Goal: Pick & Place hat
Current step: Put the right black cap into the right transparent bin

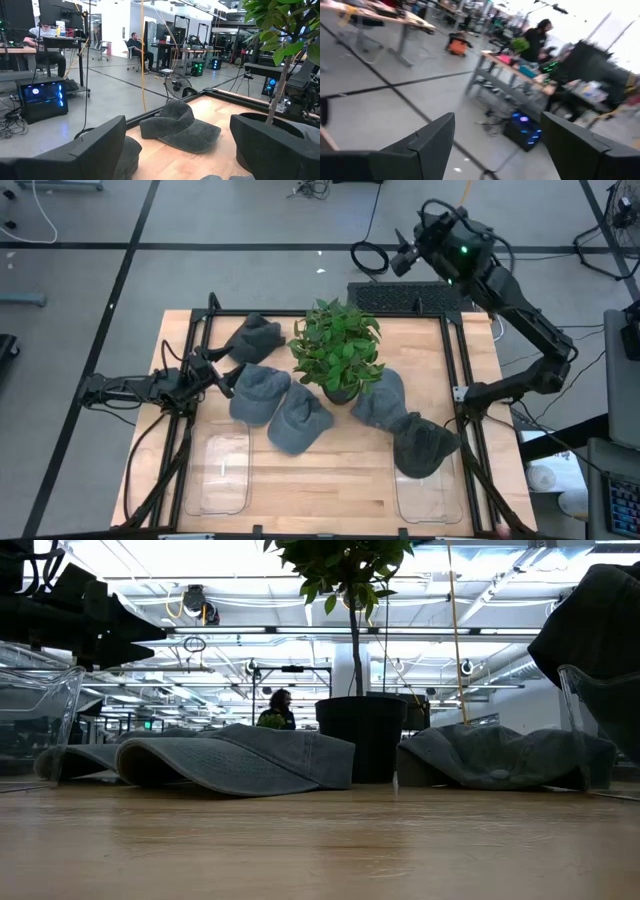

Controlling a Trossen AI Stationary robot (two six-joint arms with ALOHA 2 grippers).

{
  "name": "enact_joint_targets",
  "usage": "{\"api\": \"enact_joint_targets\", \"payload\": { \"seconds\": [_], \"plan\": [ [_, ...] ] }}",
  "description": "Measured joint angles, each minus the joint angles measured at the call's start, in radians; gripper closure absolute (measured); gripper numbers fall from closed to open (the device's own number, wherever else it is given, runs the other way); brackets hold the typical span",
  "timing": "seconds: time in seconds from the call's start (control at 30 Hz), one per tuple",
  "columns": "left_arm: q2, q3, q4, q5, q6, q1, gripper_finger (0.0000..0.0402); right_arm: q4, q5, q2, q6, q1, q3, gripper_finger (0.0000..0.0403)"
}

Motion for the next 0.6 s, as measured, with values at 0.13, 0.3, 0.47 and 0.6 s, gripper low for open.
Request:
{"api": "enact_joint_targets", "payload": {
  "seconds": [0.13,0.3,0.47,0.6],
  "plan": [
    [0.0,0.0,0.0,0.0,0.0,0.0,0.0036,0.002,-0.203,0.043,0.087,-0.102,0.0,0.012],
    [0.0,0.0,0.0,0.0,0.0,0.0,0.0036,0.003,-0.433,0.11,0.153,-0.203,0.0,0.011],
    [0.0,0.0,0.0,0.0,0.0,0.0,0.0036,0.017,-0.661,0.173,0.258,-0.292,0.0,0.01],
    [0.0,0.0,0.0,0.0,0.0,0.0,0.0036,0.026,-0.761,0.224,0.361,-0.341,0.0,0.0099]
  ]
}}
